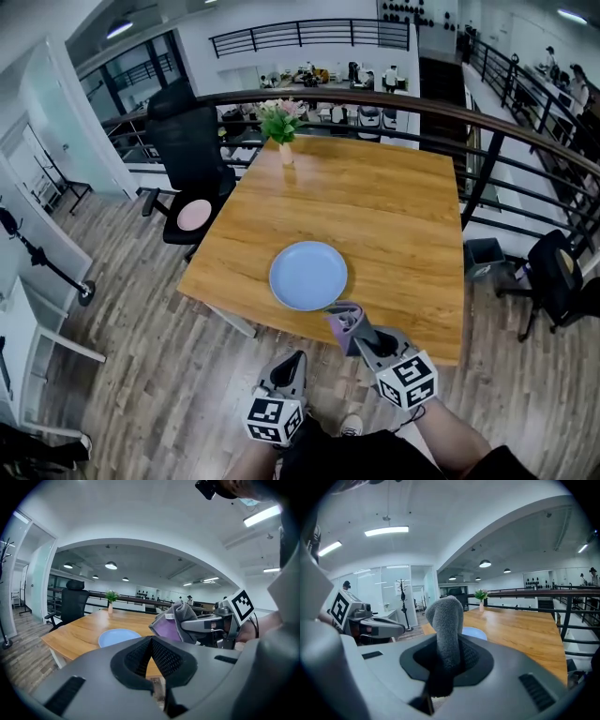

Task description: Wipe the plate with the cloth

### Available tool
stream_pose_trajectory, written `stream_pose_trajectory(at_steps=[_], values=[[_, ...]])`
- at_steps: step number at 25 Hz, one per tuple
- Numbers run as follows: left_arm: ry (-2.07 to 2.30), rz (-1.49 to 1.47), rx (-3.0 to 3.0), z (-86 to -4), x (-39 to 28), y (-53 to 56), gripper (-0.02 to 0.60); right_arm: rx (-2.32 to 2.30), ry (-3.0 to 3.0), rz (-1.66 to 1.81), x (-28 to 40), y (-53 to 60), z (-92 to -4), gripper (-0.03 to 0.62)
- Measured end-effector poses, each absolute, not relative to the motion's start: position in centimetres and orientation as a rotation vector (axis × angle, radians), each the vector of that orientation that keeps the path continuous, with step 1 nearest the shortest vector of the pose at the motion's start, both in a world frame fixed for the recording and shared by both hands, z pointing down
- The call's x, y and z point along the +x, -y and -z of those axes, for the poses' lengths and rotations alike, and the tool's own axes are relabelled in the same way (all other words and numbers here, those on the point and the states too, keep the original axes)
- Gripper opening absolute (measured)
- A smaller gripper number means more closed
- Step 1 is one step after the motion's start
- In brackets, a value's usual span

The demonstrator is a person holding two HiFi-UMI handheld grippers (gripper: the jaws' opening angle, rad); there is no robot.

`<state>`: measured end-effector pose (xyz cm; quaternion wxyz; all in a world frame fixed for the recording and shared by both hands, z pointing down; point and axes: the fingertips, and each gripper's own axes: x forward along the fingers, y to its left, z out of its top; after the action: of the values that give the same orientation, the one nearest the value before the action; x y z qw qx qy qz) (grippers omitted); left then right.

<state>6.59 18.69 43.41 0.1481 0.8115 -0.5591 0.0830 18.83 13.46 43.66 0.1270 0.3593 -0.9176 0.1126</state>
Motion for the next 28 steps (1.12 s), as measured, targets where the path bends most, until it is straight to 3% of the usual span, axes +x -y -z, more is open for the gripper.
stream_pose_trajectory(at_steps=[28], values=[[1.651,-0.207,2.296,-43.7,5.9,-19.7,0.019,0.991,2.678,-0.361,18.1,-14.6,-44.8,0.072]])
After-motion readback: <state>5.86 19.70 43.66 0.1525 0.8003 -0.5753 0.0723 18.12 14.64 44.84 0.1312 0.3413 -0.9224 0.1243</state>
